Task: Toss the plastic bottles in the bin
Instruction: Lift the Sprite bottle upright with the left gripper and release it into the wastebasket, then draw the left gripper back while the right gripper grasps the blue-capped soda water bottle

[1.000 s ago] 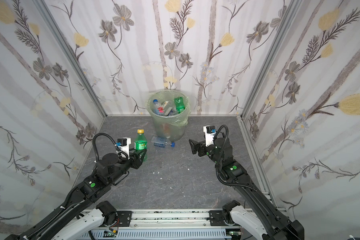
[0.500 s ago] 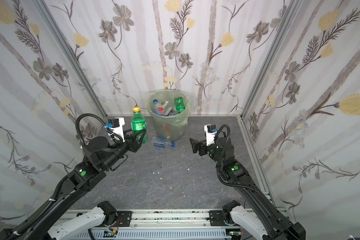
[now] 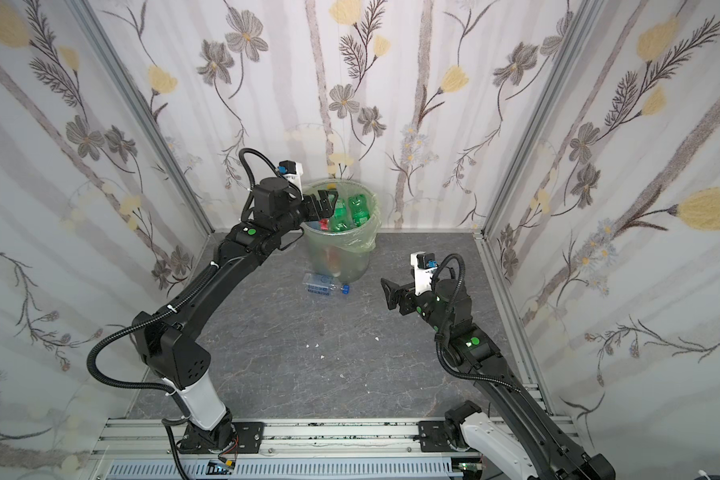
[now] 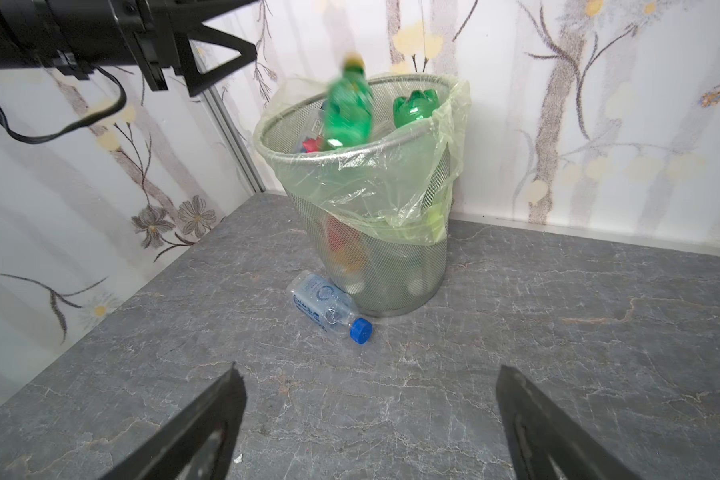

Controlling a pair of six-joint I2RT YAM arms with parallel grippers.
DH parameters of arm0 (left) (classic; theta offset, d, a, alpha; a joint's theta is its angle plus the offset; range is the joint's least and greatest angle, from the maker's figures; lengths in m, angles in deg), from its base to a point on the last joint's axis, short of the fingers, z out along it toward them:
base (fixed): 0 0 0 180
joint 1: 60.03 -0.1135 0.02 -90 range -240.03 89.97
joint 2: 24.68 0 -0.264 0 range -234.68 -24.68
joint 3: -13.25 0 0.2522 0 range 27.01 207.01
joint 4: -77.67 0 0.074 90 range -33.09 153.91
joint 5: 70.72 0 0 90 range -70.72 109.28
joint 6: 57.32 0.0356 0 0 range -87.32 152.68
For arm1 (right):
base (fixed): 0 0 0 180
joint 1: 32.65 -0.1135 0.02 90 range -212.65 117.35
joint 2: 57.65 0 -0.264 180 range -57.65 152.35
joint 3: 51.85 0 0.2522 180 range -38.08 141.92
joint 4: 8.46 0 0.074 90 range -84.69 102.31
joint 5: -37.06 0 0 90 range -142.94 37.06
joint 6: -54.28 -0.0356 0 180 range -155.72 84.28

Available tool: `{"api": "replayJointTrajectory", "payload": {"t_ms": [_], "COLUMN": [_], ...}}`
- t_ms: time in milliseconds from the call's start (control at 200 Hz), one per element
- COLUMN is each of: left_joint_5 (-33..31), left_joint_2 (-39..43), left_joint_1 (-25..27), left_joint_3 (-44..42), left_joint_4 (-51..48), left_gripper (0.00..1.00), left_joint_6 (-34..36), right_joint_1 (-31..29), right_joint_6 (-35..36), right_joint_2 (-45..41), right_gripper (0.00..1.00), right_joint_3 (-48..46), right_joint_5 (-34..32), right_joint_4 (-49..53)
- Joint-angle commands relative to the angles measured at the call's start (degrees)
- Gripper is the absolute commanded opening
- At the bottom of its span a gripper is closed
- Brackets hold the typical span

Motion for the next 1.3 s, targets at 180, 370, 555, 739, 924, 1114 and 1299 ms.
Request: {"api": "replayJointTrajectory", "payload": {"t_ms": [180, 370, 555, 739, 924, 1114, 1299], "left_joint_5": [-2.89, -7.69, -10.36, -11.86, -12.54, -13.13, -12.38], "left_joint_2": [16.77, 33.43, 49.74, 60.79, 66.33, 70.40, 72.05], "left_joint_1": [0.05, -0.88, -3.45, -4.43, -4.49, -4.52, -4.52], "left_joint_3": [-16.16, -36.84, -55.06, -63.43, -66.35, -67.23, -66.49], "left_joint_4": [0.77, 0.66, -0.65, -4.42, -7.97, -10.04, -11.19], "left_gripper": [1.00, 1.00, 1.00, 1.00, 1.00, 1.00, 1.00], "left_joint_6": [1.40, 1.63, -1.33, -2.48, -2.59, -3.00, -2.57], "right_joint_1": [-0.18, -2.69, -10.03, -15.09, -19.21, -19.35, -19.32], "right_joint_6": [1.93, 7.58, 15.27, 17.26, 19.23, 18.95, 19.08], "right_joint_2": [3.22, 10.67, 23.10, 37.68, 50.87, 62.23, 70.79], "right_gripper": [0.94, 0.91, 0.88, 0.83, 0.81, 0.81, 0.83], "right_joint_3": [-0.63, 4.74, 13.10, 22.50, 32.62, 41.77, 50.29], "right_joint_5": [3.61, 6.63, -0.72, -4.77, -10.39, -14.62, -14.75], "right_joint_4": [-1.93, -0.46, 6.03, 9.52, 10.91, 10.06, 12.57]}}
